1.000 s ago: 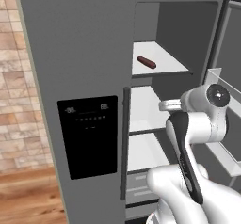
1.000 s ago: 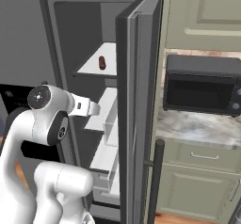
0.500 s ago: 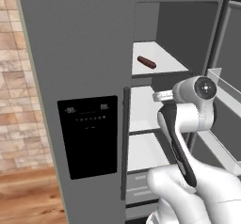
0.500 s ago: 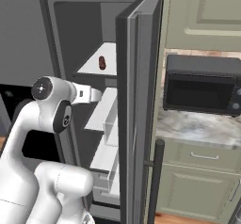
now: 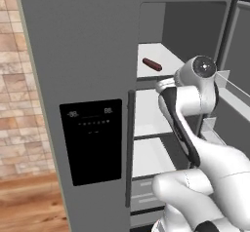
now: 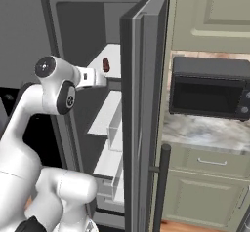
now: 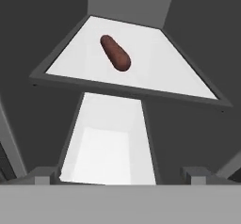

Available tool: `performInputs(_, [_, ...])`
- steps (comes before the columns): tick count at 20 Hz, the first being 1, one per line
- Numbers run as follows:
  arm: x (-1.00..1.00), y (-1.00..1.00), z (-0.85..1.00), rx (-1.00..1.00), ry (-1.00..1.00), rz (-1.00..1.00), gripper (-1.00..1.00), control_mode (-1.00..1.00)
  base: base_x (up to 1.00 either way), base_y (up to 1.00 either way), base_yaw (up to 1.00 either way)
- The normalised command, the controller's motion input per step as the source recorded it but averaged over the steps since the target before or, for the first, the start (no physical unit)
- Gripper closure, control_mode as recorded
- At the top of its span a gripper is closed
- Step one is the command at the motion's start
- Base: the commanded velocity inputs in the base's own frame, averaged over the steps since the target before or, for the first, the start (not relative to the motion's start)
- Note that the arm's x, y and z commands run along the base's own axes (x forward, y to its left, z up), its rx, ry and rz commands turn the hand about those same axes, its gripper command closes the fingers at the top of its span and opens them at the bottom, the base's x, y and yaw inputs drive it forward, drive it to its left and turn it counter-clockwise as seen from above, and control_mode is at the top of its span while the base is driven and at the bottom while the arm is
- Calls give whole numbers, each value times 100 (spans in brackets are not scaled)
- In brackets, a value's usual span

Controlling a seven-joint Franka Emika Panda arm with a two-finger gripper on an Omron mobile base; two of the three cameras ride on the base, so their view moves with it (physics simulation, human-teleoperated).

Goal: Retrieve the sausage and cheese from the fridge and place them on the cutting board on the counter.

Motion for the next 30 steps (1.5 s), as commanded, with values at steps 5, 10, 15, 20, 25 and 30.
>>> performInputs(5, [36, 0, 28, 0, 2, 12, -100, -100, 0, 0, 0])
performInputs(10, [37, 0, 17, 0, 6, 7, -100, -100, 0, 0, 0])
performInputs(15, [45, 0, 1, 0, 1, 4, -100, -100, 0, 0, 0])
performInputs(20, [54, -3, -1, 1, 2, 0, -100, -100, 0, 0, 0])
performInputs(25, [54, -14, 0, 5, 4, 0, -100, -100, 0, 0, 0])
performInputs(30, [54, -20, -3, 8, 11, 1, -100, -100, 0, 0, 0])
